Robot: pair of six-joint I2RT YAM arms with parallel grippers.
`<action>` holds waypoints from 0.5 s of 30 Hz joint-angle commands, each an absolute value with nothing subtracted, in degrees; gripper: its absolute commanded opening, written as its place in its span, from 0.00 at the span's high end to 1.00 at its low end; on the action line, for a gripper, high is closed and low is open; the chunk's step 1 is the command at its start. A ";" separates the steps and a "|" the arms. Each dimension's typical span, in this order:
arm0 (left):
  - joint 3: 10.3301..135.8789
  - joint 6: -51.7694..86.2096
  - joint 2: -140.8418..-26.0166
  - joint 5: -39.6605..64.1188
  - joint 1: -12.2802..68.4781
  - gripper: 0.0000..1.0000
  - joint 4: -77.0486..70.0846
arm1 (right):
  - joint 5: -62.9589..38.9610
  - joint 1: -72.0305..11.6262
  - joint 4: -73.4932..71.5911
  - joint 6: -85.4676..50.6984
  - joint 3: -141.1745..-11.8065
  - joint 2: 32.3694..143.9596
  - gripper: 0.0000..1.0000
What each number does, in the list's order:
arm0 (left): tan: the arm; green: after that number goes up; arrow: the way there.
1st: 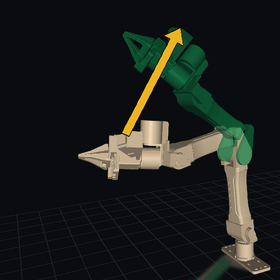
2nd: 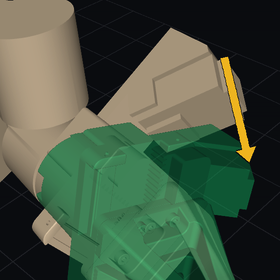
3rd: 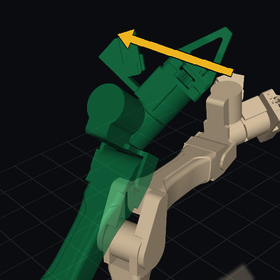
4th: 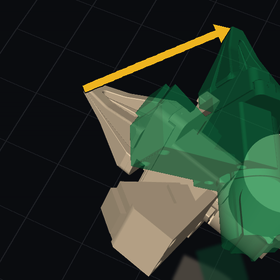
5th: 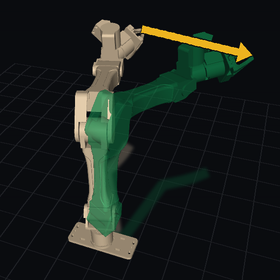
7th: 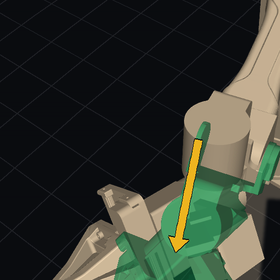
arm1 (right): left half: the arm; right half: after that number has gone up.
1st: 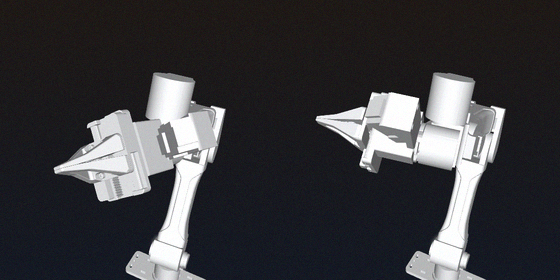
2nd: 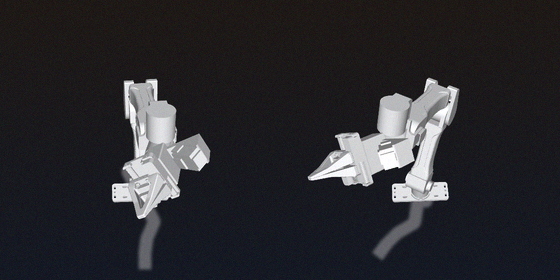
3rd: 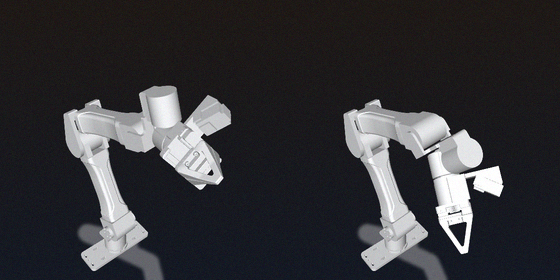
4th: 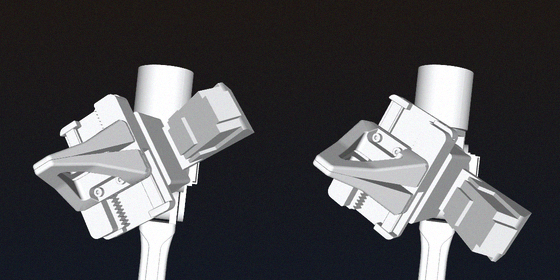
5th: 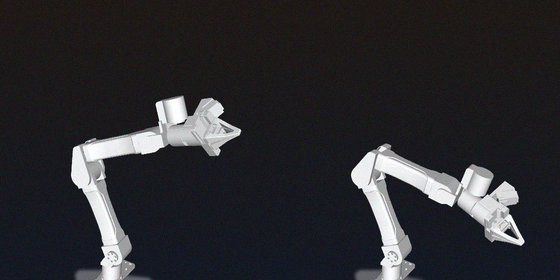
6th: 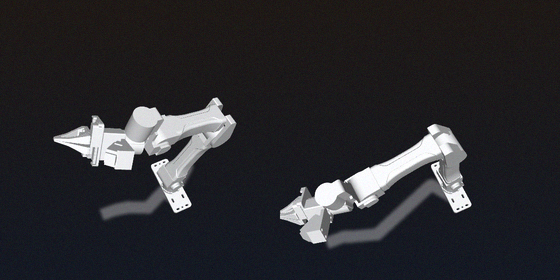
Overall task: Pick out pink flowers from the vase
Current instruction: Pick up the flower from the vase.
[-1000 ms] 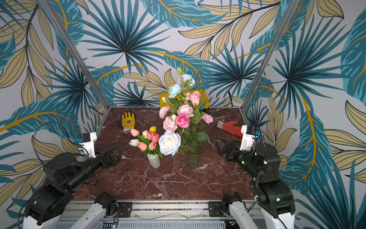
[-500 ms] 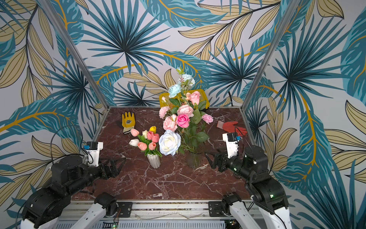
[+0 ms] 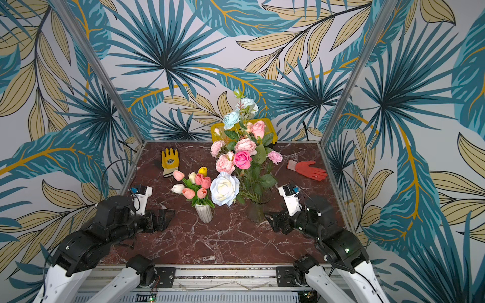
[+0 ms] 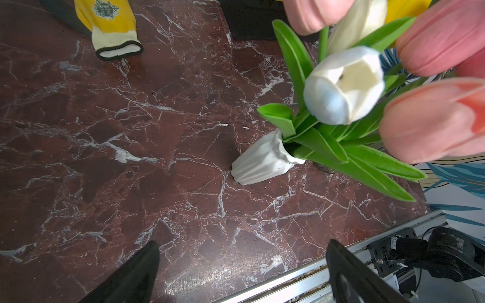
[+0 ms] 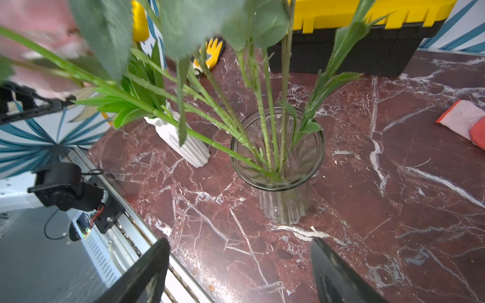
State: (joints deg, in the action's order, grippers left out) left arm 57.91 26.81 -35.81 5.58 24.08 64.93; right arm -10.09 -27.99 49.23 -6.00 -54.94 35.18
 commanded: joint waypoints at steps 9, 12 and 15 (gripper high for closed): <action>57.70 26.85 -40.05 2.39 24.87 0.00 58.22 | 19.80 -56.57 36.40 -6.67 -47.14 37.64 0.13; 55.82 26.37 -39.51 2.63 24.87 0.00 56.42 | 21.15 -58.27 32.21 -7.31 -42.64 35.09 0.13; 53.71 25.87 -38.73 3.92 24.85 0.01 54.43 | 18.10 -58.44 29.00 -5.62 -41.81 34.23 0.04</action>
State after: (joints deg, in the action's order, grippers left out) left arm 56.16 26.83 -39.46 3.66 24.62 57.71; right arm 17.30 -57.89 35.90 -5.85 -43.11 35.16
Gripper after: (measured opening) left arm 0.995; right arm 0.940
